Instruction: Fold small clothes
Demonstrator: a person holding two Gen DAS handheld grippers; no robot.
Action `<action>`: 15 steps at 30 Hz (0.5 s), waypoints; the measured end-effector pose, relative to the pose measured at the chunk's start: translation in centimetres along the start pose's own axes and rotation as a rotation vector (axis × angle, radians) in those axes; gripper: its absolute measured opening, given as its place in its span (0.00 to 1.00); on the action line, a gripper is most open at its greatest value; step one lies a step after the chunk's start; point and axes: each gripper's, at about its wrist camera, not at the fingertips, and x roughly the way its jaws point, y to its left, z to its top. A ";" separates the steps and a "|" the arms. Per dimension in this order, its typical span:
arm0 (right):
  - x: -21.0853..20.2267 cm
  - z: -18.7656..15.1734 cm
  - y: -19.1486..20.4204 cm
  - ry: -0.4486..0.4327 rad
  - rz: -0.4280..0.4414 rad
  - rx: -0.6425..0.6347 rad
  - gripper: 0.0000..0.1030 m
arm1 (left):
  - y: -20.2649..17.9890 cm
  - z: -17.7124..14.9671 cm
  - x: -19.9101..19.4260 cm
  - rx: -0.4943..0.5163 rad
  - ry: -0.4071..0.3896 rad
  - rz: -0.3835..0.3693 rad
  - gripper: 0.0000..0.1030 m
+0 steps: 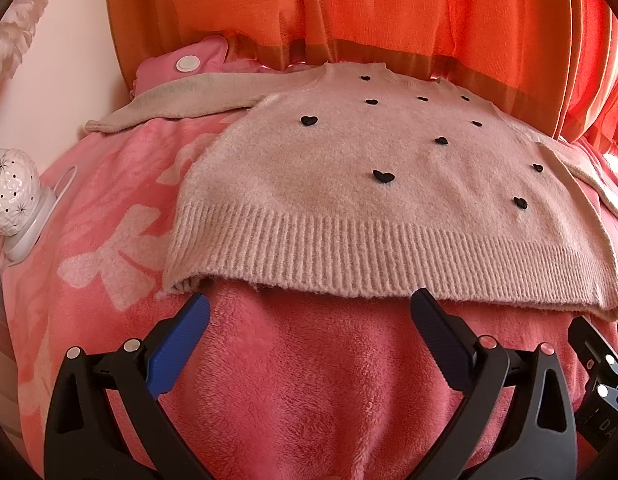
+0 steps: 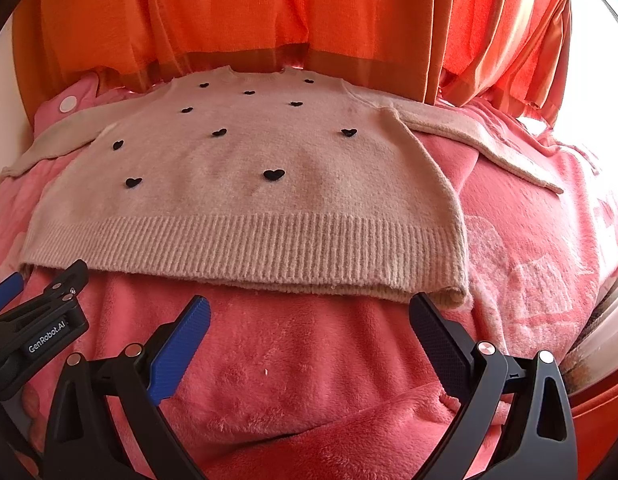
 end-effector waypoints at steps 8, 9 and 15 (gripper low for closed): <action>-0.1 0.1 0.2 -0.001 0.002 -0.004 0.95 | -0.4 0.0 -0.2 0.003 0.000 0.002 0.95; -0.1 0.1 0.2 -0.002 0.002 -0.004 0.95 | -0.5 0.0 -0.2 0.003 0.001 0.002 0.95; -0.2 0.2 0.4 -0.005 0.004 -0.010 0.95 | -0.6 -0.1 -0.2 0.003 0.002 0.002 0.95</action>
